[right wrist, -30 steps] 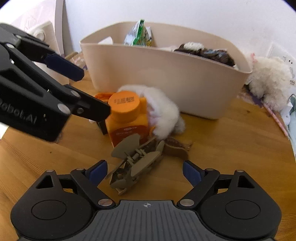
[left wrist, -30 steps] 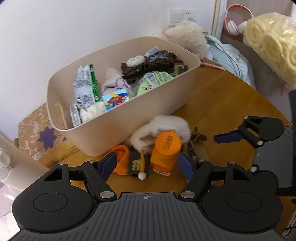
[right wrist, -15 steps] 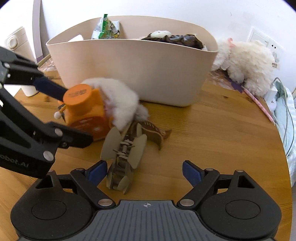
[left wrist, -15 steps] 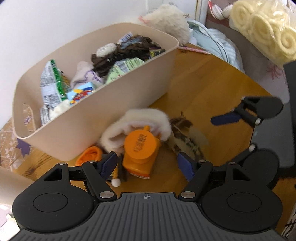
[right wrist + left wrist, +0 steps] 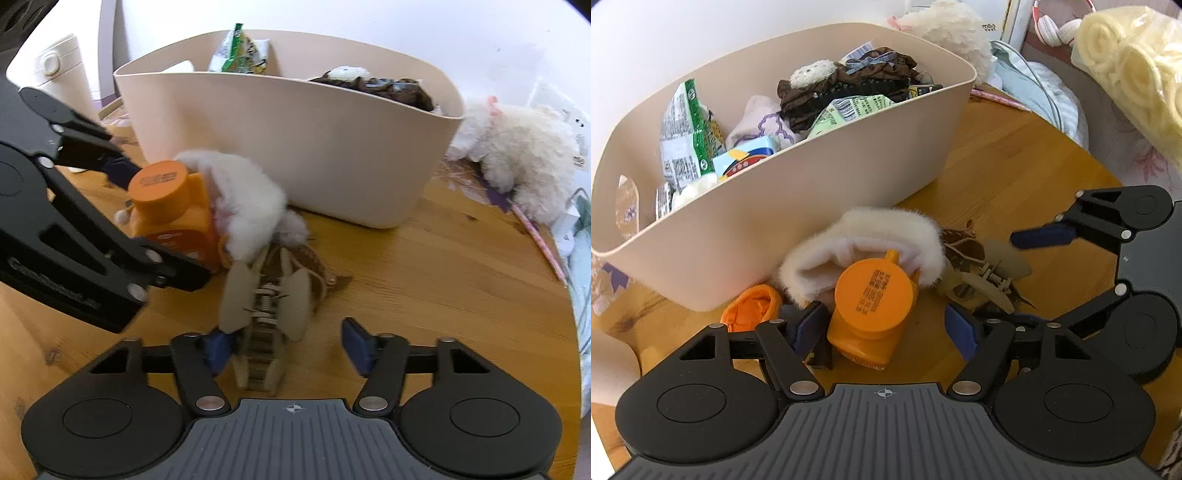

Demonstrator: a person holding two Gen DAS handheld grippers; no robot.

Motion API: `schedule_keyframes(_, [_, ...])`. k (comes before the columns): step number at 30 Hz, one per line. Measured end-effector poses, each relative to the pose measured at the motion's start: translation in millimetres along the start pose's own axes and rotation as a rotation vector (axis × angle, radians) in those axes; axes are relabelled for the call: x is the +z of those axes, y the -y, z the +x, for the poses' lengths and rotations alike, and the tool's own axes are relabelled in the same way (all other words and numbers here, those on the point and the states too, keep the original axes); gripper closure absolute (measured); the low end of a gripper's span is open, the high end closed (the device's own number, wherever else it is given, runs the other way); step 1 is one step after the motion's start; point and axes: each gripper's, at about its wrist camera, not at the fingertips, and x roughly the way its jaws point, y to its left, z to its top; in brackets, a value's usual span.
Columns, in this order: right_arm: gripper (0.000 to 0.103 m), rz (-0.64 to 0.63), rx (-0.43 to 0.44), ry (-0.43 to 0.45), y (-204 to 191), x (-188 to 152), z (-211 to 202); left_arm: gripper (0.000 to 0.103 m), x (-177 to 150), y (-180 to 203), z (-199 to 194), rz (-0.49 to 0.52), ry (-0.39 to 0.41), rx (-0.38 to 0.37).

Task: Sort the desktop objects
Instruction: 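Lower both open tools toward the orange bottle and hair clip, then grasp the orange bottle with the left tool while the right tool grasps the beige claw clip, then carry the orange bottle and beige claw clip into the basket and release both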

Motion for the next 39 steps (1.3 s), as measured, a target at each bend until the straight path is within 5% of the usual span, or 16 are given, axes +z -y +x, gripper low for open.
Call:
schedule_keyframes(4, [0.052, -0.001, 0.015, -0.005, -4, 0, 2, 0.031, 1, 7, 2, 0.040, 0.000, 0.021])
schedule_keyframes(8, [0.055, -0.045, 0.054, 0.001, -6, 1, 1, 0.049, 3, 9, 2, 0.027, -0.026, -0.020])
schedule_keyframes(14, [0.073, -0.046, 0.055, -0.012, -3, 1, -2, 0.059, -4, 14, 13, 0.064, -0.072, -0.035])
schedule_keyframes(18, [0.074, -0.081, 0.050, 0.000, -3, -1, -5, 0.065, -8, 14, 14, 0.061, -0.043, -0.020])
schedule_keyframes(30, [0.074, -0.084, 0.087, 0.042, 3, -7, -38, 0.065, -26, 12, -2, 0.042, -0.026, -0.045])
schedule_keyframes(39, [0.074, -0.107, 0.090, 0.103, 12, 2, -66, 0.065, -26, 2, -42, 0.004, 0.057, -0.064])
